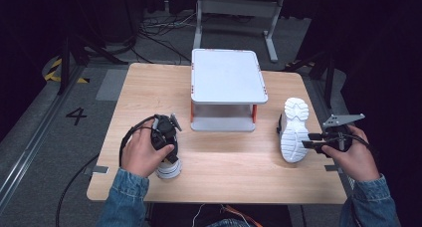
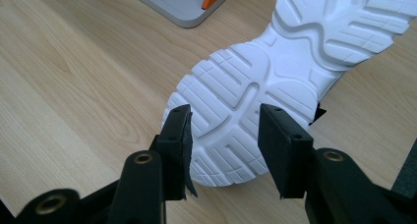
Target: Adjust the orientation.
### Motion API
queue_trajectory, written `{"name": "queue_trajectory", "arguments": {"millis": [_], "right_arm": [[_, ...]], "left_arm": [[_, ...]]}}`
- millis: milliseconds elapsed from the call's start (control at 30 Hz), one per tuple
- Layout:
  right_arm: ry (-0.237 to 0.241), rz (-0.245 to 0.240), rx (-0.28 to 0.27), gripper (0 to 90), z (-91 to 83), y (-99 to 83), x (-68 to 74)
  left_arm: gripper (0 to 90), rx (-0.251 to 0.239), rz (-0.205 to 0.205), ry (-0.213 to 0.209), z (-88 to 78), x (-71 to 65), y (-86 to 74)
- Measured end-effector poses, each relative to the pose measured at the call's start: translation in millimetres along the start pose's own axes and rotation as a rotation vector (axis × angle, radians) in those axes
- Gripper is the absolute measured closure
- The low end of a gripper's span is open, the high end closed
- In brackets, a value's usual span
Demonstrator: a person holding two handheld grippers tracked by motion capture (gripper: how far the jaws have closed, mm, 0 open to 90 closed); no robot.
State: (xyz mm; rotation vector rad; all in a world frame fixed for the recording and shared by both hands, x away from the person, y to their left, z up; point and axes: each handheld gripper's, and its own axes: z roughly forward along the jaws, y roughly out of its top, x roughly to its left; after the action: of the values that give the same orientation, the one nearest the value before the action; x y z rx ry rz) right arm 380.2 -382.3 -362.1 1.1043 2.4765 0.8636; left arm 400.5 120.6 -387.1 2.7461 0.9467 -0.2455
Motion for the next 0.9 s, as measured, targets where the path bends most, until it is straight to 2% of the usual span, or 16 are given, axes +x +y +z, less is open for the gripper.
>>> {"name": "queue_trajectory", "arguments": {"millis": [67,133,200,300,500,567,633,900], "right_arm": [[0.001,-0.001,0.001,57.6,0.3,-0.2,0.4],[0.003,-0.001,0.002,57.4,0.6,-0.5,0.8],[0.001,-0.001,0.003,57.3,0.6,-0.8,1.0],[0.000,0.003,0.001,57.4,0.0,-1.1,0.8],[-0.005,0.007,-0.003,57.4,-2.4,-3.2,-0.5],[-0.010,0.009,-0.002,57.3,-3.0,-5.0,-0.8],[-0.012,0.014,0.000,57.3,-3.9,-6.6,-0.6],[-0.045,0.044,0.001,57.3,-16.5,-22.2,-2.5]], "left_arm": [[46.7,0.027,0.000,0.005,8.4,-1.8,4.9],[52.3,0.054,-0.010,0.029,15.6,-2.3,8.5],[58.8,0.052,-0.020,0.048,15.2,-3.1,8.6],[60.5,0.044,-0.021,0.055,13.5,-4.4,7.7],[63.2,-0.012,0.008,0.126,-6.9,-15.3,9.5],[63.4,-0.035,0.031,0.124,-13.8,-19.5,11.3],[63.2,-0.058,0.059,0.103,-18.3,-24.4,15.5],[63.1,-0.084,0.173,0.143,-25.9,-54.9,46.3]]}}
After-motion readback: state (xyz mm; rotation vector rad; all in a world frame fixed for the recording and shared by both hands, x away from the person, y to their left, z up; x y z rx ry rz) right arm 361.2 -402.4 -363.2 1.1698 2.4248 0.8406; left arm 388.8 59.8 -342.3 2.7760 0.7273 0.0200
